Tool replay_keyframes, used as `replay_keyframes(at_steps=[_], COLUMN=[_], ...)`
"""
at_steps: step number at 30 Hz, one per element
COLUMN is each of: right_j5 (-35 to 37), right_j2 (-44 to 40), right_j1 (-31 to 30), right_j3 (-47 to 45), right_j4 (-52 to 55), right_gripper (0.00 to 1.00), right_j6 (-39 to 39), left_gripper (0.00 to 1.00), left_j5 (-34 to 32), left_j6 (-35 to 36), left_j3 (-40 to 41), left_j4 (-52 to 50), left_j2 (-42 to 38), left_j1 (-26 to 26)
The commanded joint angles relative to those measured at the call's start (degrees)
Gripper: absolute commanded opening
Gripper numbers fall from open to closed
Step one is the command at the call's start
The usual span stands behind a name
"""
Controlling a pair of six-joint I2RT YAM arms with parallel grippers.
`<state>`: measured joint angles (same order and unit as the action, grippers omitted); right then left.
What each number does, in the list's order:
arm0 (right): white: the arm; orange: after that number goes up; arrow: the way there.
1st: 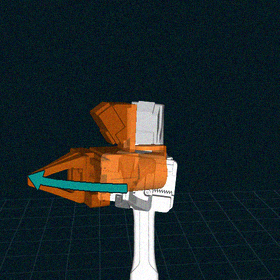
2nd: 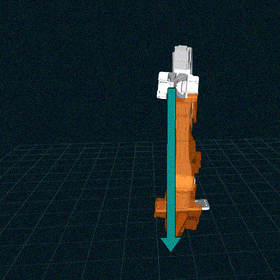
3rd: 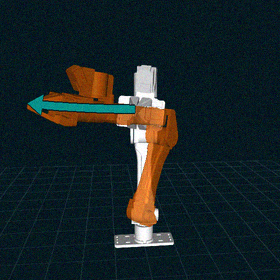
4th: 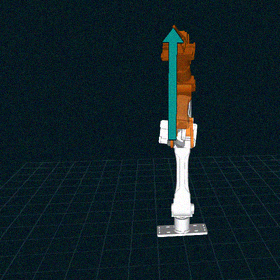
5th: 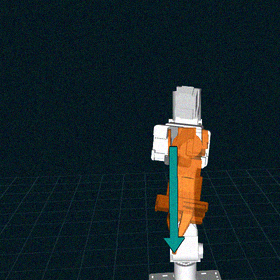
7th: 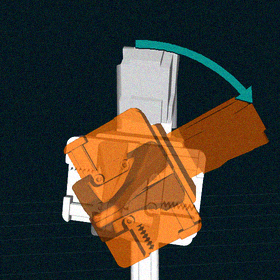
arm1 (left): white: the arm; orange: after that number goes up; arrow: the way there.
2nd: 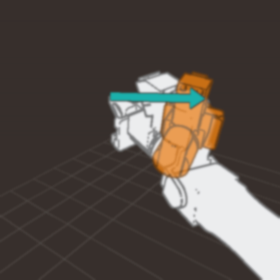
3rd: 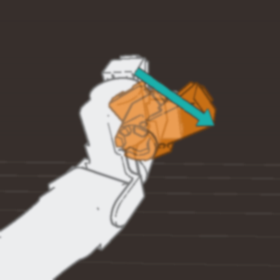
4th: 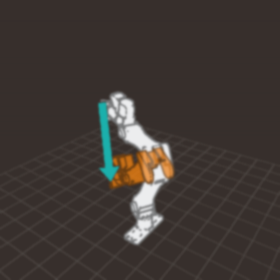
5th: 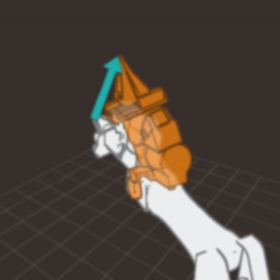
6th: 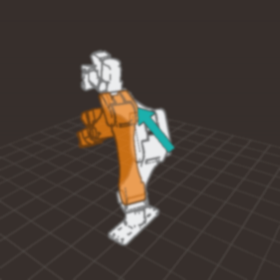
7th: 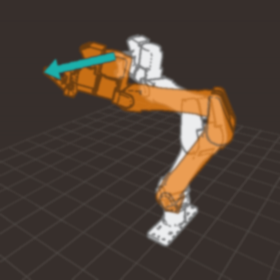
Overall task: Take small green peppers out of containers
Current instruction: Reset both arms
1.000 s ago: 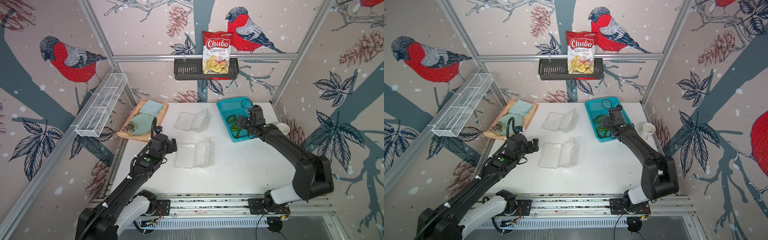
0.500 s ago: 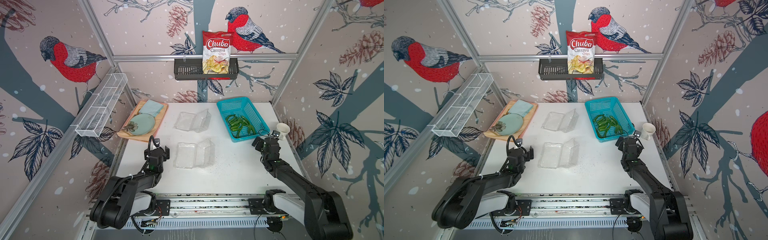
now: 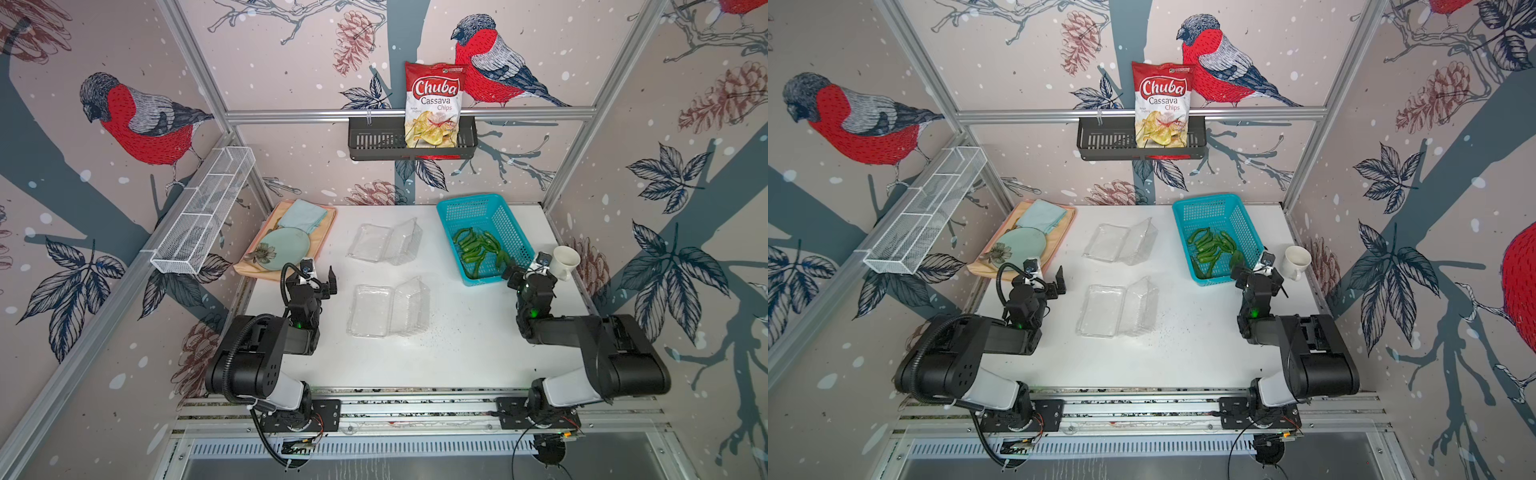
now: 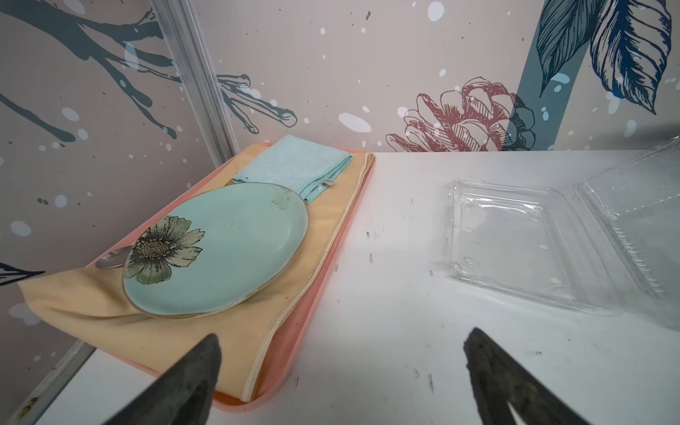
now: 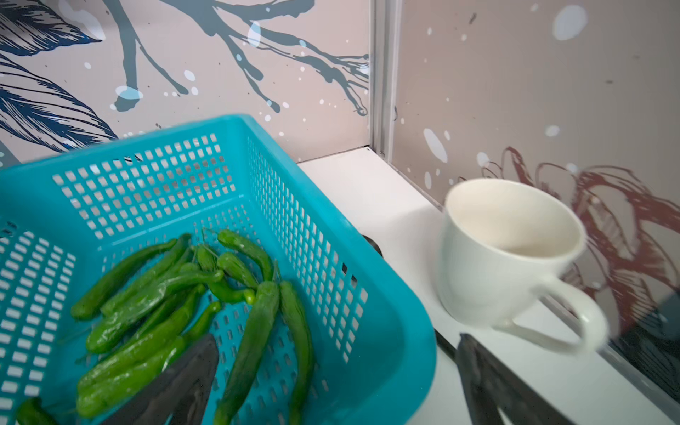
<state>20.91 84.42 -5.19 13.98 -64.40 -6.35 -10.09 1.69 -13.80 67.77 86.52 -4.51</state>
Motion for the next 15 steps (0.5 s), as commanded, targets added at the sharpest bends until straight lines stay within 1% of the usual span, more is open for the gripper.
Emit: replay_keyframes(at_steps=[1, 2, 3, 4, 6, 8, 15], right_j5=[-4.3, -3.2, -2.6, -5.0, -4.8, -5.3, -5.0], right_j2=[4.3, 3.7, 1.9, 1.3, 2.5, 1.5, 1.7], right_j1=[0.9, 0.1, -0.1, 1.3, 1.7, 1.9, 1.8], right_j3=[-5.9, -4.9, -2.8, -1.8, -1.9, -1.3, -1.5], right_j4=[-19.5, -16.8, -9.5, -6.4, -8.7, -5.6, -6.3], right_gripper=[1.00, 1.00, 1.00, 1.00, 1.00, 1.00, 1.00], right_j6=[4.0, 4.4, 3.2, 2.4, 2.2, 1.8, 2.0], left_gripper=[0.99, 0.99, 0.99, 0.99, 0.99, 0.99, 0.99], left_j5=[1.0, 1.1, 1.1, 1.0, 1.0, 1.2, 1.3], left_j6=[0.2, 0.1, 0.1, 0.2, 0.2, 0.2, 0.1], left_j3=[-0.6, -0.5, -0.5, -0.4, -0.6, -0.6, -0.9], left_j4=[0.4, 1.0, 0.7, 0.7, 0.6, 0.6, 0.3], left_j2=[-0.1, 0.0, -0.1, -0.1, -0.1, 0.0, 0.1], left_j1=[0.2, 0.2, 0.2, 0.2, 0.2, 0.2, 0.2])
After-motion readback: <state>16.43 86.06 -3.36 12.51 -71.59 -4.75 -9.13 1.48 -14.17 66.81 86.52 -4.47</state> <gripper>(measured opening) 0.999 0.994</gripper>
